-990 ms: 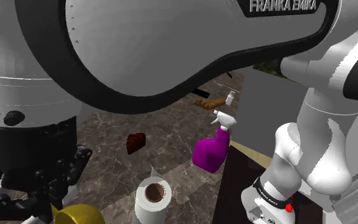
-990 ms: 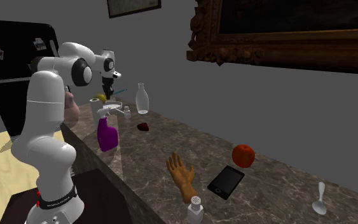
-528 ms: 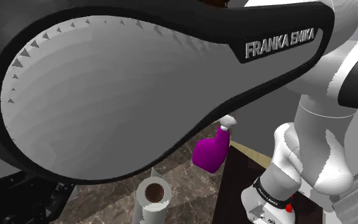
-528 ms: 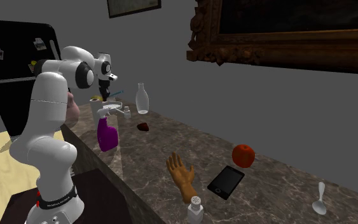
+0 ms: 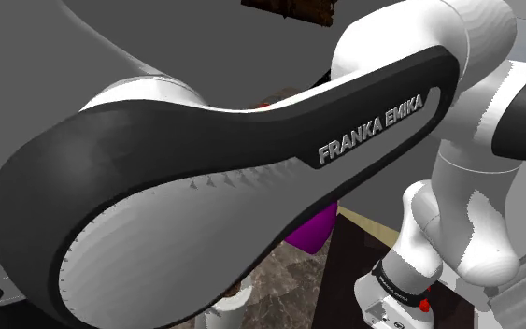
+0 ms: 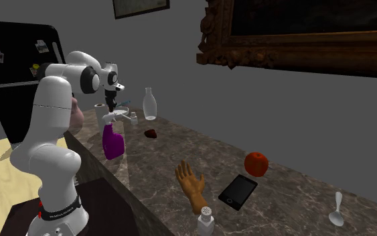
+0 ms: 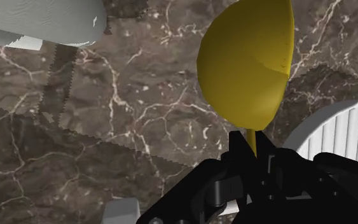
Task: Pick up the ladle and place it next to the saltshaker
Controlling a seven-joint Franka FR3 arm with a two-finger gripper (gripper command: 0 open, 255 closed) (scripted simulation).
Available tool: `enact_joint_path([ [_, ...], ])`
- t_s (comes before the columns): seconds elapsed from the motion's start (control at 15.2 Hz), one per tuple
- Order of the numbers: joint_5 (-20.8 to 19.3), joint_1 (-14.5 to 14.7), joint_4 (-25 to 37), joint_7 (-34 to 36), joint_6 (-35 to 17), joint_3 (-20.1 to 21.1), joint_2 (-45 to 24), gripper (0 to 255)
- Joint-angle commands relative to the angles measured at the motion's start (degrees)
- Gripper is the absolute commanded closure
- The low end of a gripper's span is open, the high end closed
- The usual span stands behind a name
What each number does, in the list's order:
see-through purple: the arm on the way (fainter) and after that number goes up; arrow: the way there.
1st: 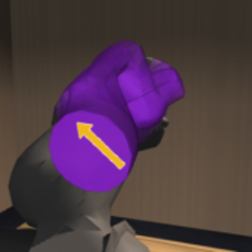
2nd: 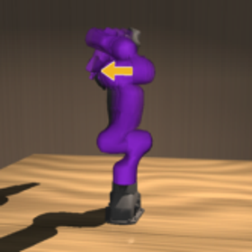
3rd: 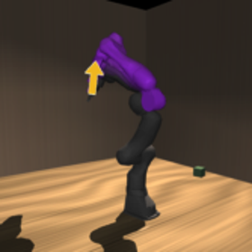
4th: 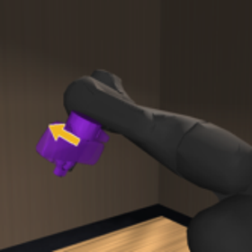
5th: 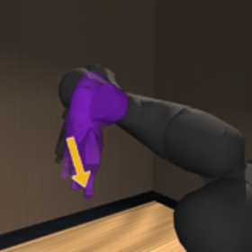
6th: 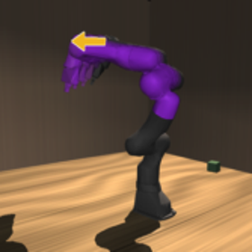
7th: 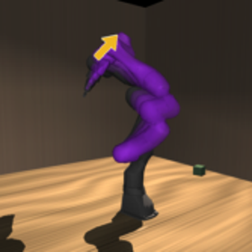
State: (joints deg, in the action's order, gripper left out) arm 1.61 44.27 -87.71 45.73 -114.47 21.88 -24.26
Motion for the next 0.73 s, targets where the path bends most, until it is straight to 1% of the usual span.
enact_joint_path([
  [0.0, -0.14, 0.1, -1.01, -0.02, -1.52, -0.07, -0.51, 255],
  [0.66, -0.76, 0.29, -5.27, -0.46, -8.09, -0.5, -2.96, 255],
])
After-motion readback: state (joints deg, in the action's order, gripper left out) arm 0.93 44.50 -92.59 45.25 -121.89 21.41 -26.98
